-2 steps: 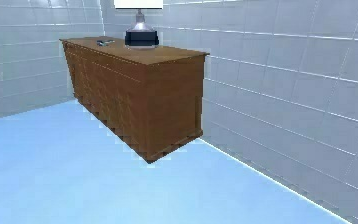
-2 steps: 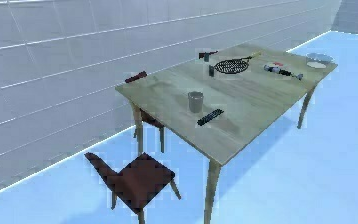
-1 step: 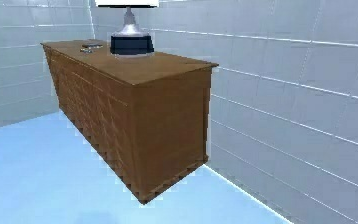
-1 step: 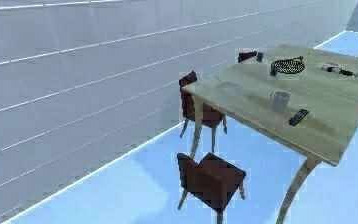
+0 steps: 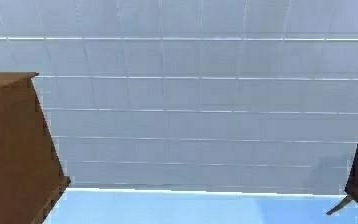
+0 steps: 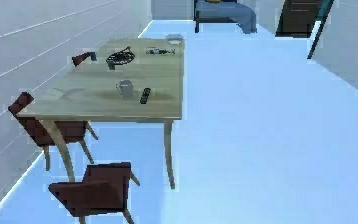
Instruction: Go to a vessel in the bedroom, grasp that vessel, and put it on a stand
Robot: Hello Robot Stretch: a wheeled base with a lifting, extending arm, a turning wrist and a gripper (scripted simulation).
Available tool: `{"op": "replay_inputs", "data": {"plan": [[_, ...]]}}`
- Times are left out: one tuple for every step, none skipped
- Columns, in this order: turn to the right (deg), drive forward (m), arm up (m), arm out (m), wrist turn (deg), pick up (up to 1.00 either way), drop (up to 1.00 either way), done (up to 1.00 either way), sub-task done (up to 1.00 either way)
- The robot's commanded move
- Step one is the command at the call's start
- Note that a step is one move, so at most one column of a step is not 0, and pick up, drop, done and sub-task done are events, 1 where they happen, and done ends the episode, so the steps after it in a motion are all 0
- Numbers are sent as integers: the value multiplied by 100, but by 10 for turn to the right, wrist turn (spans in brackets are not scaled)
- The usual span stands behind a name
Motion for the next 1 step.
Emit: {"op": "replay_inputs", "data": {"plan": [[0, 70, 0, 0, 0, 0, 0, 0, 0]]}}
